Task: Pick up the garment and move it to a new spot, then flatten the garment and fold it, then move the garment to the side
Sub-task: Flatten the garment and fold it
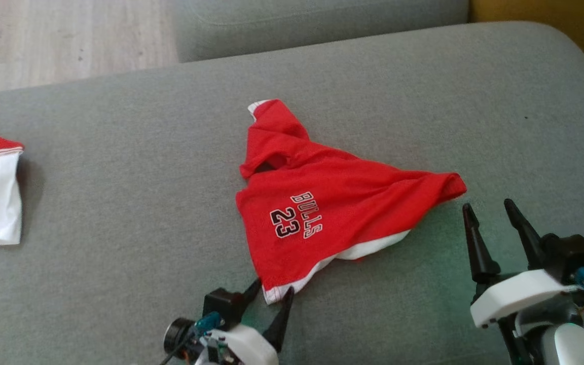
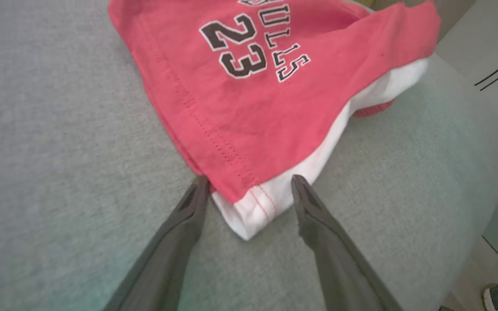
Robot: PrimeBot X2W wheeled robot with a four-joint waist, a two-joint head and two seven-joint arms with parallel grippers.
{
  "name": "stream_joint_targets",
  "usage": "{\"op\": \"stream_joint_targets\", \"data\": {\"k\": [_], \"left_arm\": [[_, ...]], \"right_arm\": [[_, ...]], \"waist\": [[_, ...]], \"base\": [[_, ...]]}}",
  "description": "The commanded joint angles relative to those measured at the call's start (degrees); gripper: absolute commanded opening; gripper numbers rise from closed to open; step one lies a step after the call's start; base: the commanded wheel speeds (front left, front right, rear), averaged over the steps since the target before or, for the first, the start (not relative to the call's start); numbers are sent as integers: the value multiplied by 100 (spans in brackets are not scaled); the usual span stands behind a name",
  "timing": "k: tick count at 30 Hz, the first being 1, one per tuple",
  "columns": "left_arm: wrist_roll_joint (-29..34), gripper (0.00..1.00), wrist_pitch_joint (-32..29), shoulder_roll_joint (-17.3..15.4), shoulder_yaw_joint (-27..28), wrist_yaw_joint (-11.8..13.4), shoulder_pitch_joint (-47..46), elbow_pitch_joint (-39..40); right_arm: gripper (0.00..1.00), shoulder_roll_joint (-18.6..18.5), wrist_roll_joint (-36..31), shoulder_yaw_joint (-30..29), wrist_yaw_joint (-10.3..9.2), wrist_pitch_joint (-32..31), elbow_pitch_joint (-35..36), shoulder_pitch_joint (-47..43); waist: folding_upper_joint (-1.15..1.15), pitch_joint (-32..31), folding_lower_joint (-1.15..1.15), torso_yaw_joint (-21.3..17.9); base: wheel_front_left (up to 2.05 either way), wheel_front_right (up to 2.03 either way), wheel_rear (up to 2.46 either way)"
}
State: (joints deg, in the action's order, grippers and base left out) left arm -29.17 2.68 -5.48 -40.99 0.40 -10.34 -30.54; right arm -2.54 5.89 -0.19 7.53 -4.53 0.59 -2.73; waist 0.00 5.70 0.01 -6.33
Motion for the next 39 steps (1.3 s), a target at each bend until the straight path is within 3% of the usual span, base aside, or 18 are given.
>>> {"op": "stream_joint_targets", "data": {"k": [1,2,3,4,11,17,26,39], "left_arm": [[16,59,99,75,104,-59,-241,32],[13,37,153,88,98,-75,-274,9],[9,5,200,99,94,-83,-303,-10],[7,0,233,109,85,-93,-325,-30],[60,0,549,89,136,-18,-435,48],[50,0,806,-113,379,170,-469,659],[-165,0,244,-616,818,551,-494,1655],[-712,0,69,-950,1598,666,-1007,393]], "right_arm": [[100,-34,-36,92,-4,62,207,302],[100,-34,-35,76,-4,73,201,305],[100,-34,-32,61,-4,84,192,307],[100,-34,-31,46,-4,93,182,308],[100,-34,-9,-53,-4,121,119,284],[100,-34,1,-155,-4,127,68,203],[100,-34,24,-199,-4,109,-1,61],[100,-33,48,27,-4,163,-46,219]], "waist": [[0,71,-1,-63],[0,81,-1,-68],[0,85,-1,-69],[0,84,-1,-65],[0,0,-1,49],[0,-183,-1,201],[0,-344,-1,281],[0,58,-1,7]], "base": [[0,0,0],[0,0,0],[0,0,0],[0,0,0],[0,0,0],[0,0,0],[0,0,0],[0,0,0]]}}
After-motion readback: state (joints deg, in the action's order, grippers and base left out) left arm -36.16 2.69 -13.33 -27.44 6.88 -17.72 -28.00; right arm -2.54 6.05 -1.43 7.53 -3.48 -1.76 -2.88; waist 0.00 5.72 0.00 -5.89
